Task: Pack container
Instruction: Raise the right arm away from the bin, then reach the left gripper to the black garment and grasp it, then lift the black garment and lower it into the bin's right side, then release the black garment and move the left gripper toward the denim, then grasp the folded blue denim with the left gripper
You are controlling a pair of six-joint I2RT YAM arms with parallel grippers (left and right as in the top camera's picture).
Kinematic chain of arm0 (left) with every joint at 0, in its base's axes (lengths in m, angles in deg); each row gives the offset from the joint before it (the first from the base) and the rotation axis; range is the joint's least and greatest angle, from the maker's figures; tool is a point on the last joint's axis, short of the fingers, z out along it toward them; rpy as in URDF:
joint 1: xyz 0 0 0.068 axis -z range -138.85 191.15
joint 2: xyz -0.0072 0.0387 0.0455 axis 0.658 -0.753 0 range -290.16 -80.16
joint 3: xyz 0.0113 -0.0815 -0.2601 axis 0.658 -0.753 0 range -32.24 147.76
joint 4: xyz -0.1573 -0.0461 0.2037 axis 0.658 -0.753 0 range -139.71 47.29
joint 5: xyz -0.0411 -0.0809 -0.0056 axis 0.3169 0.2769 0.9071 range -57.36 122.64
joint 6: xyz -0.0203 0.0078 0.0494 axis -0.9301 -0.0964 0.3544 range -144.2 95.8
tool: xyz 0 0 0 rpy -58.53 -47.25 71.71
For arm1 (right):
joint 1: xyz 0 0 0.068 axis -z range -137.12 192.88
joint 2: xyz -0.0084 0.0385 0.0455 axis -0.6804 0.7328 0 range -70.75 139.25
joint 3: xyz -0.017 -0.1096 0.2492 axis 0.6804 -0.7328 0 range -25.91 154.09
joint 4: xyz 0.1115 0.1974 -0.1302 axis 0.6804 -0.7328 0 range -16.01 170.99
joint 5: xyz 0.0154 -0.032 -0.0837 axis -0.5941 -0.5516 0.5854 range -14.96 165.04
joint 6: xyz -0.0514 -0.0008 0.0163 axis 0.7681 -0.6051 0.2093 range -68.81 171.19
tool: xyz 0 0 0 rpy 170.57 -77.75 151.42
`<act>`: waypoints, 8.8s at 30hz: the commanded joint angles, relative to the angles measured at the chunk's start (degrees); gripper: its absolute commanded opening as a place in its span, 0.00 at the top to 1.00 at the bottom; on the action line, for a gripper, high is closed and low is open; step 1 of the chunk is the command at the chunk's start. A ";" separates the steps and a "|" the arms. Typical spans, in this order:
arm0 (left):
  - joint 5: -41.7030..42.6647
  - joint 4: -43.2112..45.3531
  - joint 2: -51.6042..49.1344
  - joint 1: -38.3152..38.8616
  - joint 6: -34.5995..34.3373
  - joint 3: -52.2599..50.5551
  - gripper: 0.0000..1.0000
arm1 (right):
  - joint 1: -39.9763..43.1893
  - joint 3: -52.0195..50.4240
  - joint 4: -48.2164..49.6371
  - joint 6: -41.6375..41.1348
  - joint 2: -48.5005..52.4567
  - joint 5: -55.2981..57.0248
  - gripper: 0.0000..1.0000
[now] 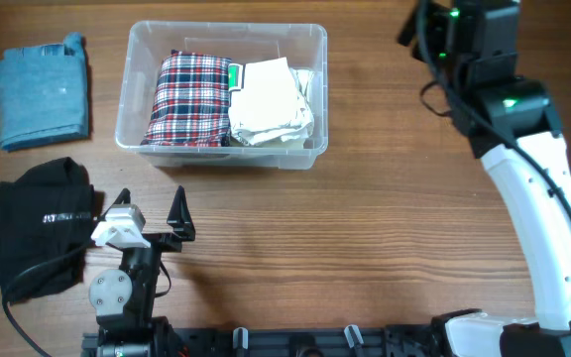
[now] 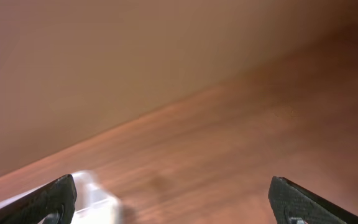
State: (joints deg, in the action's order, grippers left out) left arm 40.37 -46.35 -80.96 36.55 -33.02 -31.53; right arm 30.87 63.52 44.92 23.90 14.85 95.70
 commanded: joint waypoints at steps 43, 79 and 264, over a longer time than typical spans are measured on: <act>-38.01 -62.79 -82.71 -5.46 -11.13 63.80 0.00 | 3.78 -0.28 -5.99 -3.10 1.20 1.81 0.00; -40.81 -34.27 -108.24 -17.42 12.85 60.43 0.84 | 3.78 -0.28 -6.01 -3.10 1.20 1.81 0.00; -28.00 -49.22 -143.77 -12.11 16.02 125.98 0.01 | 3.78 -0.28 -6.03 -3.10 1.20 1.81 0.00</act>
State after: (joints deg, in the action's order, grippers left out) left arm 13.33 -96.03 -223.73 25.23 -20.12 93.82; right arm 34.80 63.41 38.78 21.38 15.55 96.53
